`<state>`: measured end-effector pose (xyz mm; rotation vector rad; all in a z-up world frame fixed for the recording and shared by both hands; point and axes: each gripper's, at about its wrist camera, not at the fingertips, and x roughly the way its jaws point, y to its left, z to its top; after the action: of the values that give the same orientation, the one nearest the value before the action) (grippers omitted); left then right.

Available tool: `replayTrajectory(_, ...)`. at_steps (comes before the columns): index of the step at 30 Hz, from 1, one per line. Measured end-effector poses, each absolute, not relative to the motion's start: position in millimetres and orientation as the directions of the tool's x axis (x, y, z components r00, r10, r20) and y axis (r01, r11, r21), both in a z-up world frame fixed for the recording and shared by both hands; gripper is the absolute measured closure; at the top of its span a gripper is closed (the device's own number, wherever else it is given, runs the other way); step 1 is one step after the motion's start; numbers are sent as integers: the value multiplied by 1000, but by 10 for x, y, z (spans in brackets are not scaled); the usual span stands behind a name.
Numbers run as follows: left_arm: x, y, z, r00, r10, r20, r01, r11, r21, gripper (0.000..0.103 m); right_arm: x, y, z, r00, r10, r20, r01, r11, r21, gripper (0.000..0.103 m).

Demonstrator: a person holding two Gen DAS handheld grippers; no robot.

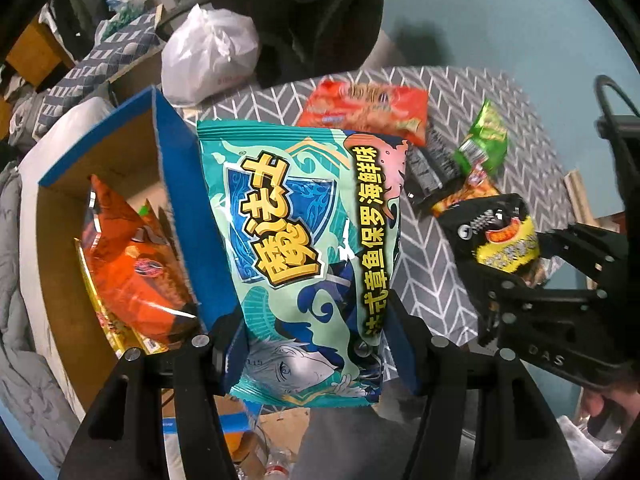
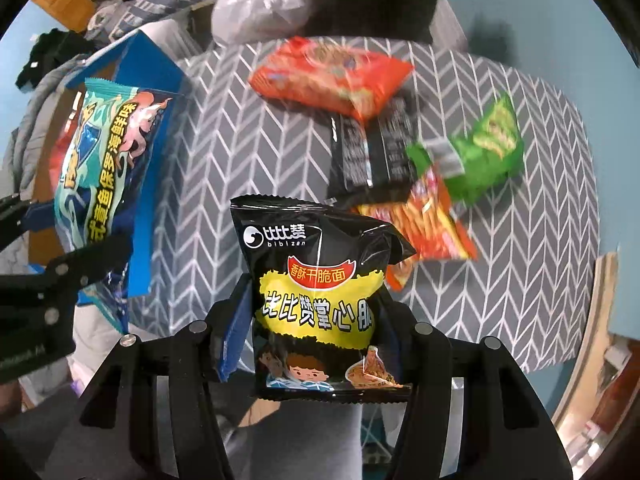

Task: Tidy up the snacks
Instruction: 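Carry both bags over the box and open both tools to drop them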

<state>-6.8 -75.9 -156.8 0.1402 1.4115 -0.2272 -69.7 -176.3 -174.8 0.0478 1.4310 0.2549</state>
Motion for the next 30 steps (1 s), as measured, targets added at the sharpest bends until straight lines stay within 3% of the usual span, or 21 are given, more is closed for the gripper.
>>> replayTrajectory(11,-132,-270,-991,225,-89,-970,143,988,-57,41,-558,-1656,-1336,145,253,-956,-227,949,217,47)
replayTrajectory(30,-201,1010,-1067,255,25,-967,-155,988,-15,41,-166,-358,-1105,113,362,-925,-478,836,269,47)
